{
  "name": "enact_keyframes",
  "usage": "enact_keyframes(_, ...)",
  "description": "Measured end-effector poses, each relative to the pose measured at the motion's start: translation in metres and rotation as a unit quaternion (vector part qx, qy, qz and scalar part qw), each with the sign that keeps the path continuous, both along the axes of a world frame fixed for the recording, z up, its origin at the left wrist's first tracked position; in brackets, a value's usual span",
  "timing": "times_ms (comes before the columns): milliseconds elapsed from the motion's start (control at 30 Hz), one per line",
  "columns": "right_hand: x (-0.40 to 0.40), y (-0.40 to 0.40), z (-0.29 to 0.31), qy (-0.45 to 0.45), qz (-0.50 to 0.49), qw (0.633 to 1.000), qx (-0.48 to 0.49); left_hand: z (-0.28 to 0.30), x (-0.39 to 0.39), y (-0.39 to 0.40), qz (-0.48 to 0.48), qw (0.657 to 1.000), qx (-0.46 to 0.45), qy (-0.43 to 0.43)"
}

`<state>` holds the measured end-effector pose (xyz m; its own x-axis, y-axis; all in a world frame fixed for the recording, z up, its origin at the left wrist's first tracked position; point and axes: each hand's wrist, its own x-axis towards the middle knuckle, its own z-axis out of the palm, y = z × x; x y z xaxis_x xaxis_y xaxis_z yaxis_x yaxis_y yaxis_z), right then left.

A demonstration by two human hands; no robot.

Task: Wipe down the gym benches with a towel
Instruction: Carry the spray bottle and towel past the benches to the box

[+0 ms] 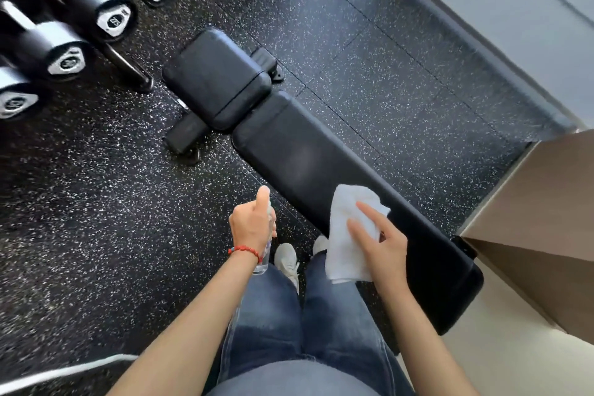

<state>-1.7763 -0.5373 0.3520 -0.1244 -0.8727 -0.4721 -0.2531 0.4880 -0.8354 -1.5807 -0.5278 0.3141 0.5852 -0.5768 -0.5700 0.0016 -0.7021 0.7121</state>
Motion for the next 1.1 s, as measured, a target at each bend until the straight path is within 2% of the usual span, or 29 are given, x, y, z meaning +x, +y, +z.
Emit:
enact_keyframes(633,0.121,-0.178,-0.011,-0.014,0.147,0.989,0.023,0.002,0.11,-0.129,0.154,0.987,0.029,-0.022)
enact_keyframes(1100,0.183,-0.23,-0.002,0.0,0.227,0.974,0.024,0.015,0.171,-0.182,0.212,0.974,0.01,-0.08)
